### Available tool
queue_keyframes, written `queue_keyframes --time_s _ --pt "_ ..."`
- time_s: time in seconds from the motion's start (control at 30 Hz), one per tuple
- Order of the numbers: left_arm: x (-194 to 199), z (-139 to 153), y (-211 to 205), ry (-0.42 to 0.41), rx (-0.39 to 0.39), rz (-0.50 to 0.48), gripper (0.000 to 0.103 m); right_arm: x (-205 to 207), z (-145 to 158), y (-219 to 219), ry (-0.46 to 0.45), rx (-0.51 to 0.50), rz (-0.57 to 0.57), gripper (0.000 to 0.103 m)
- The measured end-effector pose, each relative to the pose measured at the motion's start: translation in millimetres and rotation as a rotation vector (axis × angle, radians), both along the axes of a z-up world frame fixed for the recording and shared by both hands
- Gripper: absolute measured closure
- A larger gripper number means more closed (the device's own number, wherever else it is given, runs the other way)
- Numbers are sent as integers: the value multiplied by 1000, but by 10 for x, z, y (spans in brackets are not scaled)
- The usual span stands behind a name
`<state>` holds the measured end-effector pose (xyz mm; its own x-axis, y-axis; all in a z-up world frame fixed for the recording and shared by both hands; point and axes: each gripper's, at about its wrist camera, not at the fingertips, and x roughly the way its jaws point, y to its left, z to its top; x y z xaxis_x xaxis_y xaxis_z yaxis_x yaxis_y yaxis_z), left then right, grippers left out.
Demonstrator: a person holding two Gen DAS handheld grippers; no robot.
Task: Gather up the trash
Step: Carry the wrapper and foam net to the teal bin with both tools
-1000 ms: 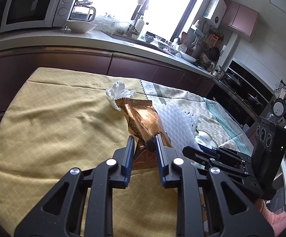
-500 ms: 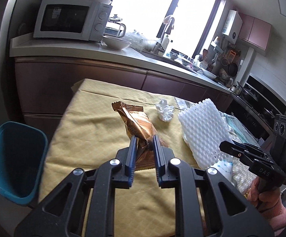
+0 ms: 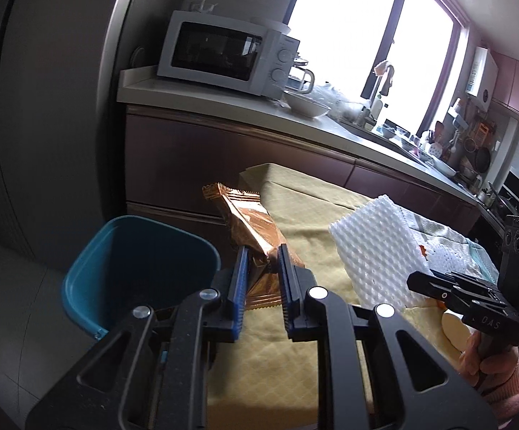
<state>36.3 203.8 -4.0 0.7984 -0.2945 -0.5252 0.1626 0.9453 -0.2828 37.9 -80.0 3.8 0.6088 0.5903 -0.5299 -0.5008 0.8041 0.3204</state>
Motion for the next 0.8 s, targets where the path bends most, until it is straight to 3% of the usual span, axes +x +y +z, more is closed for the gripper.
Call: queue_keyframes --time_s 0.27,0.8 --pt "97 -135 434 28 16 111 86 388 -34 541 62 29 114 91" --pt "412 -623 920 162 -2 215 86 964 -350 1495 146 -74 197 91"
